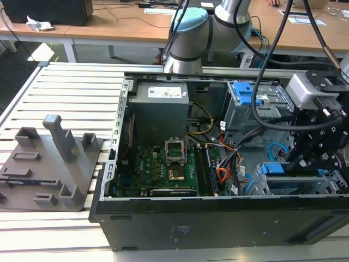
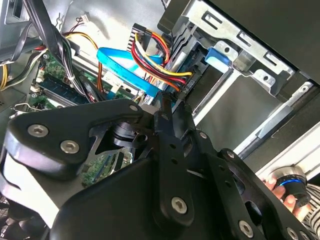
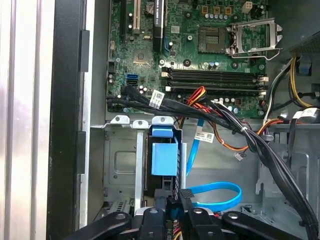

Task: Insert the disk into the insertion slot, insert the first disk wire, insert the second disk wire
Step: 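Insert the second disk wire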

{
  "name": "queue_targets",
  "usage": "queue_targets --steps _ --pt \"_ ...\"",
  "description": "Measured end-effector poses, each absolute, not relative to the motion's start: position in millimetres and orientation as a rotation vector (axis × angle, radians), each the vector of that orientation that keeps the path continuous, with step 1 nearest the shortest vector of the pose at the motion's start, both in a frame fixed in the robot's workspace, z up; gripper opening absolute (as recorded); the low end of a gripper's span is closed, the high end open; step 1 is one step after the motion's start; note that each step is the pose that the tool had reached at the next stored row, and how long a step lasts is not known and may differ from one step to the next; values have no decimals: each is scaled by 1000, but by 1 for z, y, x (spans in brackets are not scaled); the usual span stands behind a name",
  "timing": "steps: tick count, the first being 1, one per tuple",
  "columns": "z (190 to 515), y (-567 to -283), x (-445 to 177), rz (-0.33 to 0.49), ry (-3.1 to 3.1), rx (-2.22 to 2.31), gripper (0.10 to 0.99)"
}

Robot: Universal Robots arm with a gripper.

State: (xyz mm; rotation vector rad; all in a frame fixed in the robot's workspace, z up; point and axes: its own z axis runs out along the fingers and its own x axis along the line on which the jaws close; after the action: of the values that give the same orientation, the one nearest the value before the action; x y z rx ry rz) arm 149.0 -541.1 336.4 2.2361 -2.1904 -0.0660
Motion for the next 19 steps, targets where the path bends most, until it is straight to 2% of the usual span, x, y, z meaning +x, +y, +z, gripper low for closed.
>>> queue_targets --steps 2,7,8,10,19 --pt "338 -541 149 -66 -2191 2236 239" --pt "366 -541 149 -65 -2190 2236 239" --pt "372 -541 149 -65 -2190 2236 224" --pt "384 -541 149 -65 -2190 2236 106" --pt "389 -541 149 -65 -2191 2236 106"
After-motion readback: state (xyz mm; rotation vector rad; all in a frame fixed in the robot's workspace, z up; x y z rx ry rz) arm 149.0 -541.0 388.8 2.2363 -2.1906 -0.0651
